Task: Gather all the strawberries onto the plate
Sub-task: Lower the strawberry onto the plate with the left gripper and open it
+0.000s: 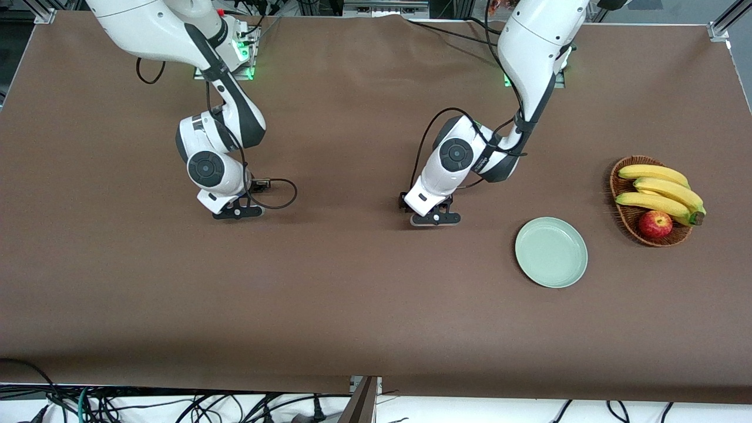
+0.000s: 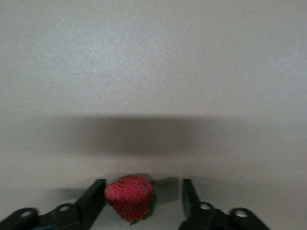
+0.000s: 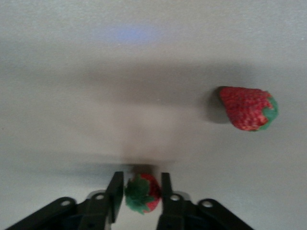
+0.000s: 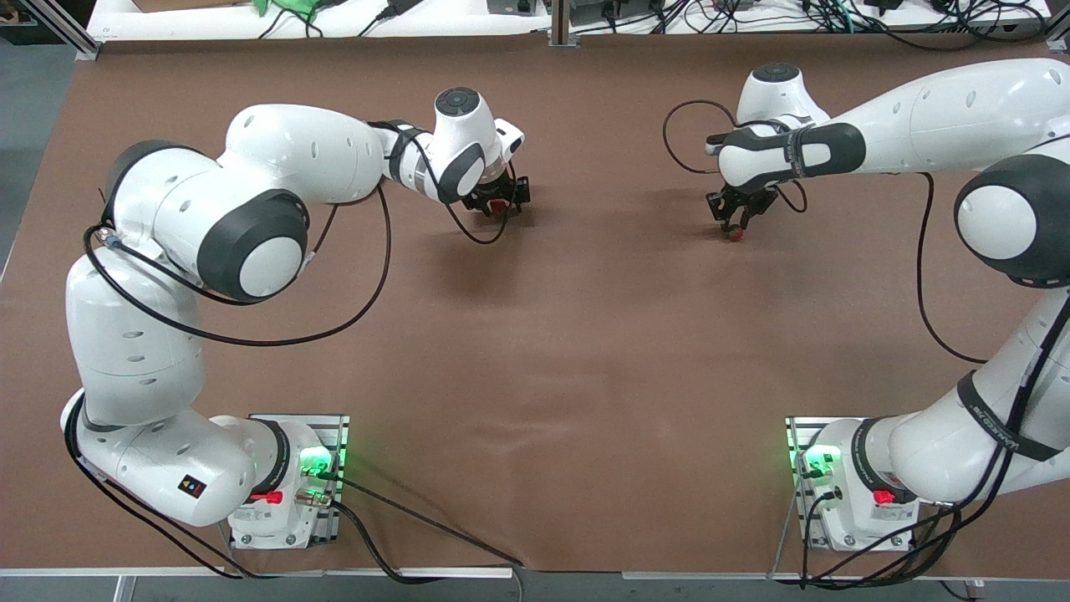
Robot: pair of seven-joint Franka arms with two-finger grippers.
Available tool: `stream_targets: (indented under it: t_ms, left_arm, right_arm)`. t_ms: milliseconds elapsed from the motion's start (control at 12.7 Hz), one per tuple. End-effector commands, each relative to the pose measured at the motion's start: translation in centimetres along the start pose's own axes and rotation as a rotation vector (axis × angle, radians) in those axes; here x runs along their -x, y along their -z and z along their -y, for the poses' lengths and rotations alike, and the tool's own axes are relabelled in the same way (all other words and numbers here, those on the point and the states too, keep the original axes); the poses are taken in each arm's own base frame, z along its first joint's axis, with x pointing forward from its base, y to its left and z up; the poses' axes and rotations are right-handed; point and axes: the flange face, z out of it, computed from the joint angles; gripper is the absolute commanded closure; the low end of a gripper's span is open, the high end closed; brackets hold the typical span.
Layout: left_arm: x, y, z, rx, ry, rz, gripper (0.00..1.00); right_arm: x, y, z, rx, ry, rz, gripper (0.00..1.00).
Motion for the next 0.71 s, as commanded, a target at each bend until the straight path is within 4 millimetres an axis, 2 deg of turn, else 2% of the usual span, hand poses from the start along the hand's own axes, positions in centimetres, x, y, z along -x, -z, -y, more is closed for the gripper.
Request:
stream_targets:
  t_ms: [0, 79, 237, 315, 394, 473, 631]
  left_arm:
    - [0.2, 0.7, 0.8, -0.041, -0.041, -0.028, 0.88]
    - [-0.6, 1.9, 1.3, -0.05, -0.049, -0.046, 0.92]
    - [-1.6, 4.8, 2.8, -0.131, -0.056, -0.003, 0.93]
    - [-2.8, 7.2, 4.2, -0.191, -0.08, -0.001, 0.93]
    - [-4.2, 9.0, 6.2, -0.241, -0.117, 0.019, 0.93]
    - [-4.9, 10.5, 8.0, -0.267, -0.173, 0.051, 0.92]
    - [-7.6, 13.5, 13.2, -0.268, -0.298, 0.086, 0.92]
  right_arm:
    - [1.0, -0.3, -0.6, 0.005, 0.009, -0.021, 0.79]
    - [1.0, -0.5, -0.5, 0.0, 0.01, -0.036, 0.81]
    - [1.0, -0.7, -0.8, 0.0, 0.005, -0.038, 0.89]
    - [0.9, -0.7, -0.9, 0.0, 0.004, -0.037, 0.93]
    - [0.8, -0.3, -0.8, 0.0, 0.003, -0.043, 0.99]
    - [0.4, 0.3, -0.7, -0.004, 0.003, -0.056, 1.0]
    - [-1.0, 2.8, 0.4, -0.022, 0.001, -0.108, 1.0]
